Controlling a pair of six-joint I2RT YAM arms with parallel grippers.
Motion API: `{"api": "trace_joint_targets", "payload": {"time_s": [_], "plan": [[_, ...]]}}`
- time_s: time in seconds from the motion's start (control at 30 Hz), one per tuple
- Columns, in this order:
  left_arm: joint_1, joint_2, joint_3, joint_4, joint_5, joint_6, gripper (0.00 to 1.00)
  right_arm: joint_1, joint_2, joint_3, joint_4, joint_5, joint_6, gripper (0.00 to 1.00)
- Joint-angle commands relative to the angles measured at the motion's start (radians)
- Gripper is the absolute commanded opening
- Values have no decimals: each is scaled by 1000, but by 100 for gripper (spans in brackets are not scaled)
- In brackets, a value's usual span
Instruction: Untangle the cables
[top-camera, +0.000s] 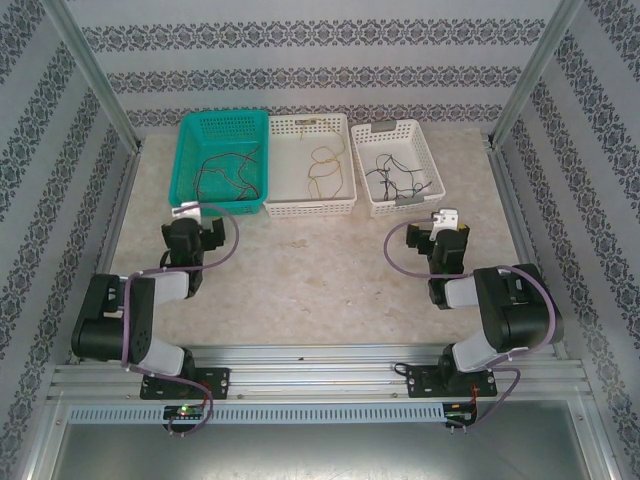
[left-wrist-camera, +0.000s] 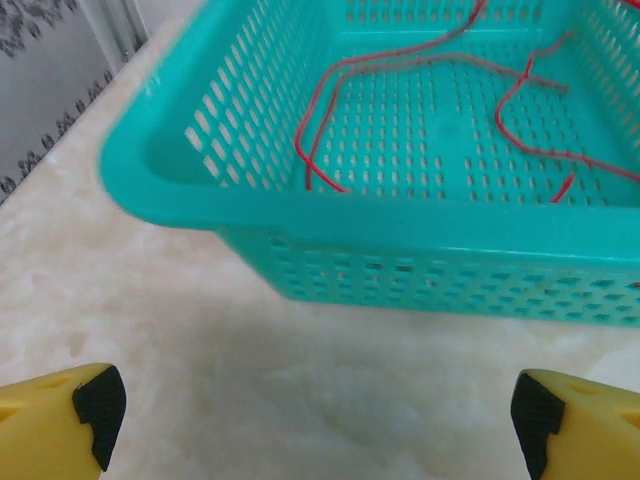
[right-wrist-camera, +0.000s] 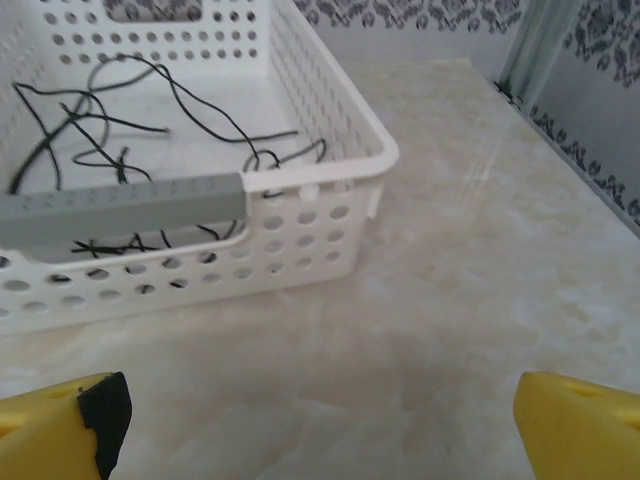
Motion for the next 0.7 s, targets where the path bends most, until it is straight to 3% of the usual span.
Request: {"api": "trace_joint_targets", "payload": {"time_s": [0.0, 0.03, 0.07, 0.13, 0.2, 0.27, 0.33, 0.67], "plan": [[-12, 53, -34, 134, 102, 47, 100, 17, -12, -22, 94, 13, -38, 98], [-7, 65, 14, 73, 96, 38, 100, 18, -12, -17, 82, 16, -36, 98], [9, 90, -15, 178, 123, 32, 100, 16, -11, -15, 79, 15, -35, 98], [11, 58, 4, 78, 125, 23, 100, 18, -14, -13, 76, 21, -34, 98], [11, 86, -12, 166, 111, 29, 100, 23, -10, -17, 89, 52, -31, 98], [8, 68, -17, 140, 70, 12, 100, 18, -2, 14, 40, 106, -4, 98], [1, 81, -31, 193, 33, 13, 100, 7, -9, 34, -6, 86, 3, 98], [1, 74, -24, 170, 62, 22, 100, -20, -14, 38, -37, 55, 30, 98]]}}
